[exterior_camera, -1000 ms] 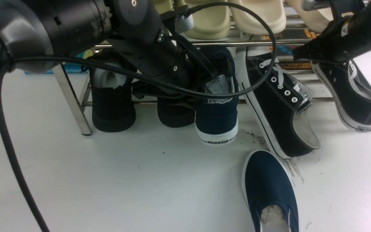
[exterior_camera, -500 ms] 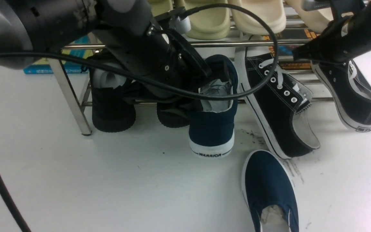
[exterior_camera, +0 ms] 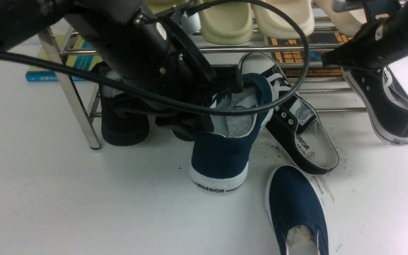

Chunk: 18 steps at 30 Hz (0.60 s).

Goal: Take the shoes off the shelf with your hand on the white table.
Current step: 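Set the held shoe down on the floor in front of the rack with the left gripper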

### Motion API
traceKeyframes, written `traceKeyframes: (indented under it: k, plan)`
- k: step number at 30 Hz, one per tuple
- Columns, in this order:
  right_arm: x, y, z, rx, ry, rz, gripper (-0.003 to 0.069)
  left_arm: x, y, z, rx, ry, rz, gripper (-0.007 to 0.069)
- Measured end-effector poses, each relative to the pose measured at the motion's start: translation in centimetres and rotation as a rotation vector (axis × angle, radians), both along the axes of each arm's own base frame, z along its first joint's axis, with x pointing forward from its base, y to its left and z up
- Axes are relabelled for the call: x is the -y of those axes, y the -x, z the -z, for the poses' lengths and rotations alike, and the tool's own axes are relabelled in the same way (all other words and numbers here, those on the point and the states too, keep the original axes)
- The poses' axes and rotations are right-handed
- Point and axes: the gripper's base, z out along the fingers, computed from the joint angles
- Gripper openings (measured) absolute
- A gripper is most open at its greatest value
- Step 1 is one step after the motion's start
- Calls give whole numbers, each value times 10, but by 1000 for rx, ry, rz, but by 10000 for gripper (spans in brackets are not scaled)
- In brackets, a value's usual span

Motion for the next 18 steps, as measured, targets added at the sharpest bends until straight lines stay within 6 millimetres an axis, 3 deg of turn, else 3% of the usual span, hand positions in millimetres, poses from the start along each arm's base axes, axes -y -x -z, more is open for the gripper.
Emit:
traceKeyframes:
  k: [10,14,18]
  plan:
    - [0,0,0,0,0,0,30,-12,17,-16,20,-18,17,50]
    - [0,0,0,0,0,0,30,-3,29,-19,69,-64,64,50]
    - [0,0,0,0,0,0,30,20,52,-17,97,-109,109,50]
